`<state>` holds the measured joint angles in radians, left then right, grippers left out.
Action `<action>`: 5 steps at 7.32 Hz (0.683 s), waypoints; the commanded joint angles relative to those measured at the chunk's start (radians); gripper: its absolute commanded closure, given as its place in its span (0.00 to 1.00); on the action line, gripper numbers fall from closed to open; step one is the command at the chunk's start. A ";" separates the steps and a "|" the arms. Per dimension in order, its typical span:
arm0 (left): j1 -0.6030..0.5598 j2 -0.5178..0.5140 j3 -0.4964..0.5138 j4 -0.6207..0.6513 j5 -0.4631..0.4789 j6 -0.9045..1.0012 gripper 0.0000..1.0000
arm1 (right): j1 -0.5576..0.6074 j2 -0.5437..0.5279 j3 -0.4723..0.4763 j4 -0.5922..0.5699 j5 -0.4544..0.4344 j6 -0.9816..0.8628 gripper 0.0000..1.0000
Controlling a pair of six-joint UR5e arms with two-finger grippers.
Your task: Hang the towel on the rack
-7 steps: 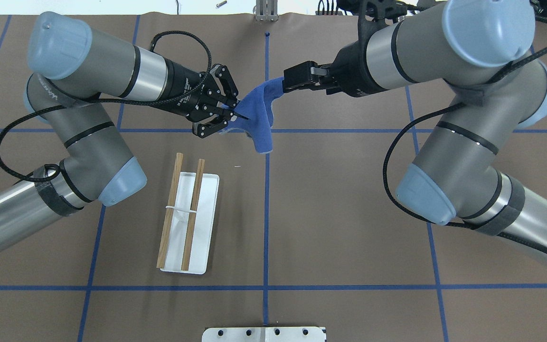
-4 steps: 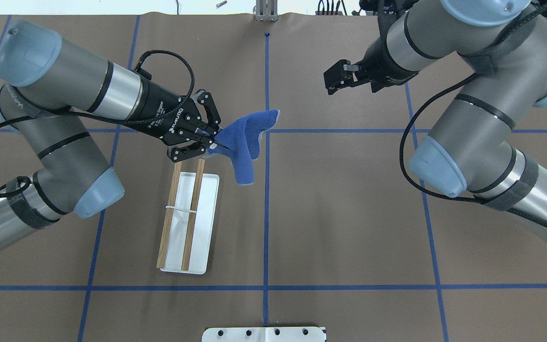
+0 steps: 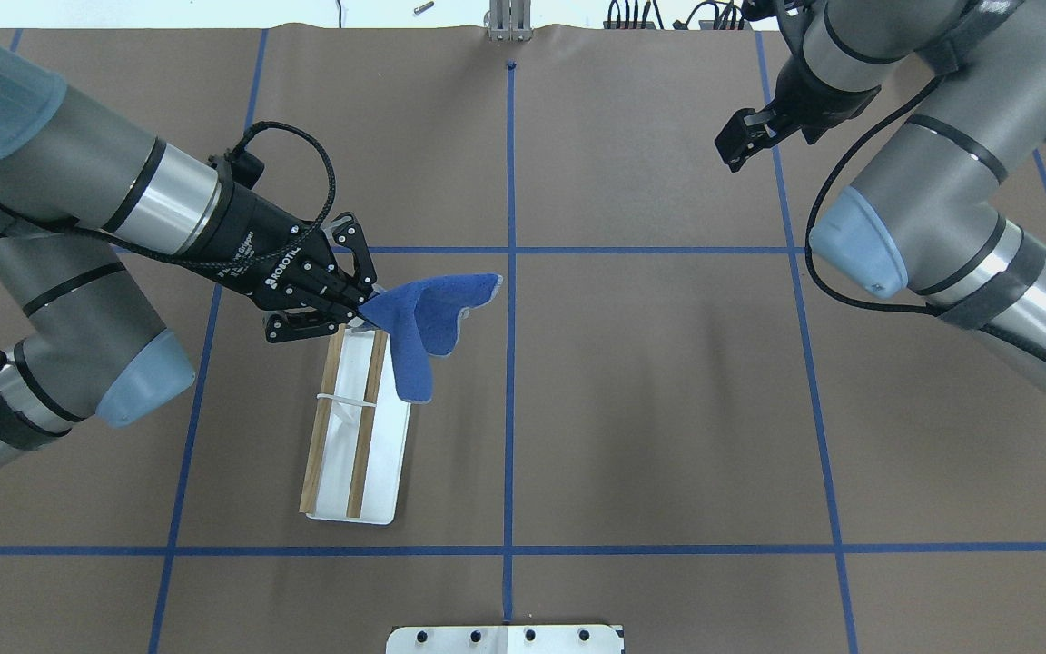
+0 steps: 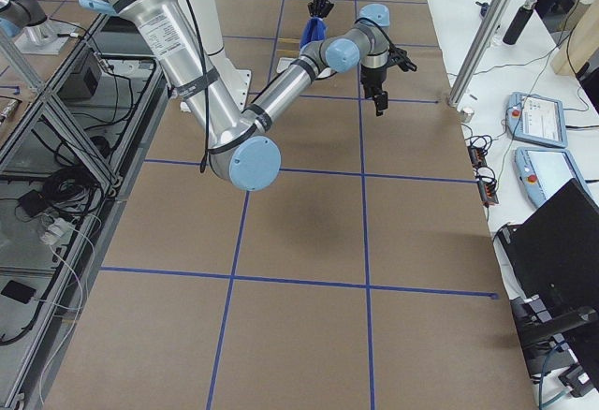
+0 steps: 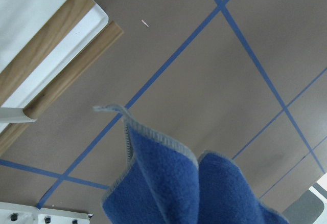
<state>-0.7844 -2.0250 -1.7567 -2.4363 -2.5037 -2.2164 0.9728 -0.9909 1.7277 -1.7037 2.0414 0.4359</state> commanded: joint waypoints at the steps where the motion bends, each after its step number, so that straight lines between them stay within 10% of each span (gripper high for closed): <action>1: -0.010 0.084 -0.013 0.000 -0.023 0.011 1.00 | 0.079 -0.006 -0.098 -0.005 0.003 -0.193 0.00; 5: -0.001 0.195 -0.038 0.002 -0.020 -0.109 0.73 | 0.176 -0.041 -0.146 -0.004 0.077 -0.319 0.00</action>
<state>-0.7909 -1.8316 -1.8071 -2.4350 -2.5317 -2.2804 1.1309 -1.0236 1.5895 -1.7074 2.1092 0.1435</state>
